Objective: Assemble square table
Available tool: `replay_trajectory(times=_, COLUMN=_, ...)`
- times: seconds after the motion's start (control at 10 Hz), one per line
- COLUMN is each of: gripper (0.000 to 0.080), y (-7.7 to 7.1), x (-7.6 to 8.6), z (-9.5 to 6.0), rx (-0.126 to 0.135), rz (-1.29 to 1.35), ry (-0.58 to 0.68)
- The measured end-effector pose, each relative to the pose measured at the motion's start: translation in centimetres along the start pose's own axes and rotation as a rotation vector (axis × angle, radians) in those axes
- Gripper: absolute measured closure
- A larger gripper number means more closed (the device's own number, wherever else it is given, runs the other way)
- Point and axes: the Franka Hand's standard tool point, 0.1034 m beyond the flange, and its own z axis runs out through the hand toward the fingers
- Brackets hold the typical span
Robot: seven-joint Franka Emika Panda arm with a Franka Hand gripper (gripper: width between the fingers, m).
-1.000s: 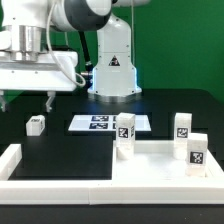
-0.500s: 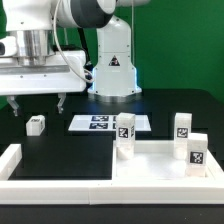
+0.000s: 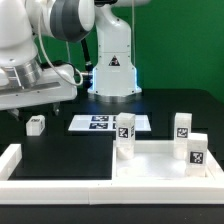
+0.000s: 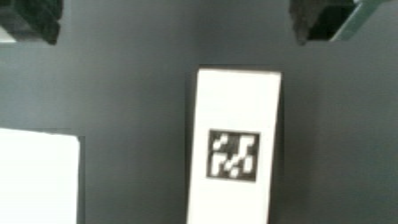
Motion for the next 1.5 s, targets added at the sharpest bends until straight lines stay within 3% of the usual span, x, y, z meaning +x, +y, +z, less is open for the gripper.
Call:
replay_trajectory(times=0.1, gripper=0.0150, y=-0.3, x=-0.4, z=0.1, rx=-0.003, rz=-0.014, ry=-0.064)
replay_trajectory(times=0.2, gripper=0.0150, y=-0.2, x=-0.6, z=0.1, rx=0.033, rz=-0.035, ry=-0.082)
replay_trajectory(times=0.4, gripper=0.0150, y=-0.7, x=-0.7, z=0.5, rx=0.050, rz=-0.032, ry=-0.216)
replay_trajectory(times=0.5, gripper=0.0150, y=-0.2, x=-0.4, z=0.9, rx=0.041, rz=-0.042, ry=-0.223)
replay_trajectory(times=0.7, gripper=0.0150, y=1.9, x=-1.8, z=2.9, rx=0.025, rz=0.034, ry=-0.278)
replay_trajectory(times=0.9, gripper=0.0150, y=2.5, x=-1.6, z=3.5, rx=0.041, rz=0.070, ry=-0.303)
replay_trajectory(times=1.3, gripper=0.0150, y=2.4, x=-1.6, z=3.7, rx=0.040, rz=0.067, ry=-0.312)
replay_trajectory(times=1.5, gripper=0.0150, y=2.8, x=-1.8, z=3.9, rx=0.069, rz=0.082, ry=-0.414)
